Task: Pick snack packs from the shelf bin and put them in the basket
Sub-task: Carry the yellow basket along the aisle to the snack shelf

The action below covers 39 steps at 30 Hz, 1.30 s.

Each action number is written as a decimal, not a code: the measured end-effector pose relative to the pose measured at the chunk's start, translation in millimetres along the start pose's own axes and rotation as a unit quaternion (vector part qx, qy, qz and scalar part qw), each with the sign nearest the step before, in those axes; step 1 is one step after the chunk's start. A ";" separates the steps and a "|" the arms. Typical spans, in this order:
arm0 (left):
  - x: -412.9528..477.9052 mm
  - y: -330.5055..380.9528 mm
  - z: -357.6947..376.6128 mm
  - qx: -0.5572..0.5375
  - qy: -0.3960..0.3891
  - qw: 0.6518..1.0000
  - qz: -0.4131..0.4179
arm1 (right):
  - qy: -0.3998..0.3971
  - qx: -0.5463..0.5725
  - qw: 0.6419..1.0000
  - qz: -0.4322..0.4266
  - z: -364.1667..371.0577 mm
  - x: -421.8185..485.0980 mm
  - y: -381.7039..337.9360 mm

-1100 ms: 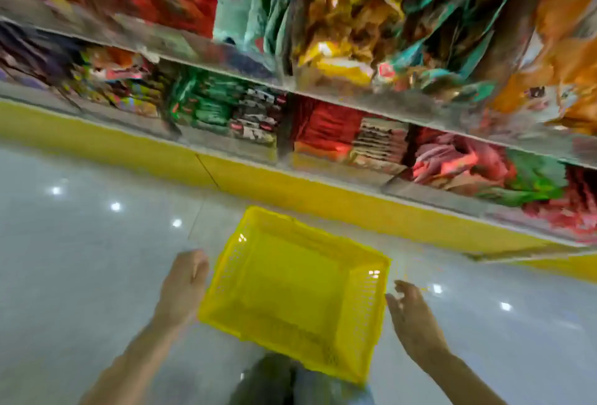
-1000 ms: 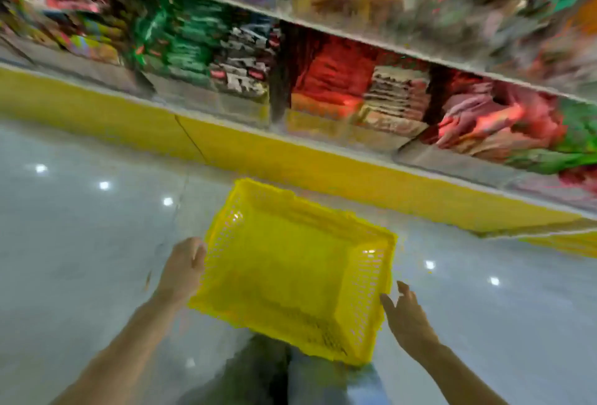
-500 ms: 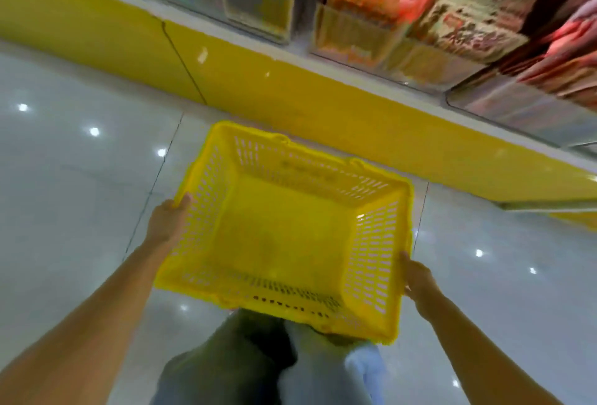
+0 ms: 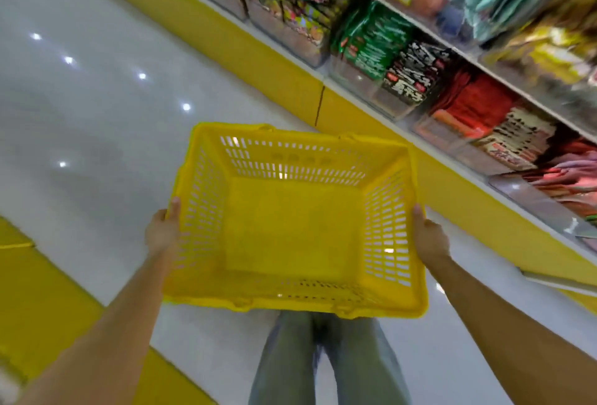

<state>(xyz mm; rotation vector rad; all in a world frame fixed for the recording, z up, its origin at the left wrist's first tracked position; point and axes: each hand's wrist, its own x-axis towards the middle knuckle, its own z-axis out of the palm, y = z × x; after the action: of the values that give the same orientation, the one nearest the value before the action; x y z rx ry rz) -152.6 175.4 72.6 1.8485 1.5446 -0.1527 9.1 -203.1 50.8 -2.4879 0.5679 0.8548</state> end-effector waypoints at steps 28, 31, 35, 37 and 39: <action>157.7 8.9 -378.1 -0.286 0.331 0.888 -0.140 | 0.016 -0.057 0.867 -0.495 106.1 -191.1 -664.8; 199.3 9.1 -407.6 -0.288 0.322 0.889 -0.152 | 0.010 -0.080 0.859 -0.505 143.5 -200.8 -719.8; 253.9 15.3 -454.6 -0.313 0.307 0.883 -0.166 | 0.037 -0.095 0.849 -0.519 185.4 -221.3 -787.3; 283.5 18.1 -478.7 -0.323 0.298 0.882 -0.170 | 0.042 -0.104 0.847 -0.520 203.2 -229.2 -819.6; 323.9 16.2 -500.7 -0.340 0.299 0.875 -0.169 | 0.032 -0.103 0.847 -0.520 222.6 -235.5 -856.1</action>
<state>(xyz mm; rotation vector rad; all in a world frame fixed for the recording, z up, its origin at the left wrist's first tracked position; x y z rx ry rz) -218.9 729.0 284.7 1.0854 1.9810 0.7863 170.6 667.9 281.5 -2.4586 -0.8680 0.3778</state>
